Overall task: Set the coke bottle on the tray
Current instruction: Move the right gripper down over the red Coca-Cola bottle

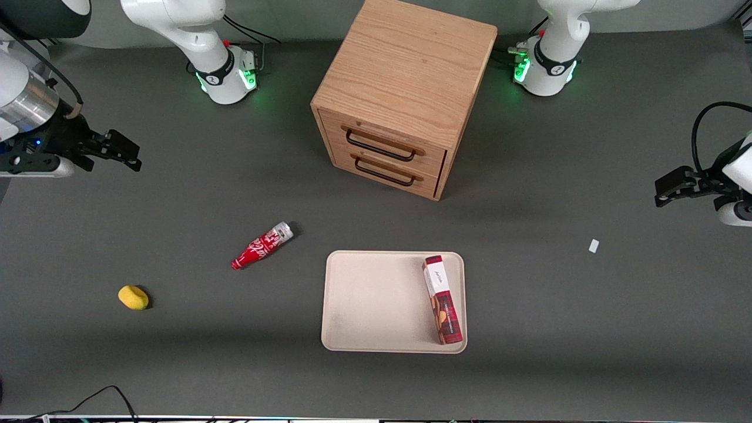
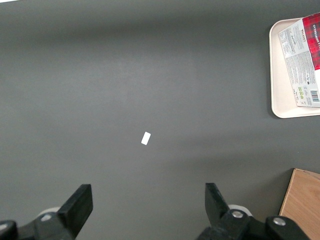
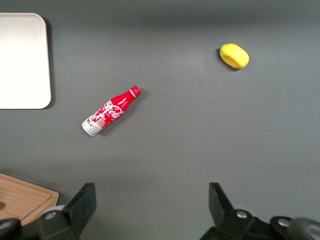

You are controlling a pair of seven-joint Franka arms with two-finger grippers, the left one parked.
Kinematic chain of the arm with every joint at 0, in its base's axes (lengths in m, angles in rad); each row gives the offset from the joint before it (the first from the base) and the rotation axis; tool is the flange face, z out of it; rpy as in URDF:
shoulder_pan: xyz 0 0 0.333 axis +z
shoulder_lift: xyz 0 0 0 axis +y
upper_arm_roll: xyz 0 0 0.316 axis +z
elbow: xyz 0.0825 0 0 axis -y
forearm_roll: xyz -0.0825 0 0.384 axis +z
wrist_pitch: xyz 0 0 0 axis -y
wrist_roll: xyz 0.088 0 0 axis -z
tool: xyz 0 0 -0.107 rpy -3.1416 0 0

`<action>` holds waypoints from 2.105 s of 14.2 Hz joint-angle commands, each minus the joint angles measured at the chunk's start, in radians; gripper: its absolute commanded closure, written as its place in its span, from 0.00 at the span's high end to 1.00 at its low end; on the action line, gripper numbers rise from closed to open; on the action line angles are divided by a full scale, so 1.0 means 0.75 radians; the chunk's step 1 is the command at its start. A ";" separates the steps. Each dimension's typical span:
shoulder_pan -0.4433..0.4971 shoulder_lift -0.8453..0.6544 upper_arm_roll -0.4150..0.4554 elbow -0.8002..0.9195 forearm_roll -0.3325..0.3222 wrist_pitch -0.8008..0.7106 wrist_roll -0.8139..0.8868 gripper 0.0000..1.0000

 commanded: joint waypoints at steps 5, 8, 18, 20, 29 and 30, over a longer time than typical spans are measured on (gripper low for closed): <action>0.022 0.083 0.023 0.068 0.021 -0.034 0.091 1.00; 0.022 0.183 0.093 0.064 0.030 0.015 0.492 1.00; 0.045 0.610 0.152 -0.061 0.046 0.548 1.254 1.00; 0.065 0.694 0.152 -0.073 -0.013 0.651 1.364 1.00; 0.168 0.893 0.158 -0.163 -0.060 0.825 1.625 1.00; 0.168 0.891 0.158 -0.179 -0.060 0.829 1.627 1.00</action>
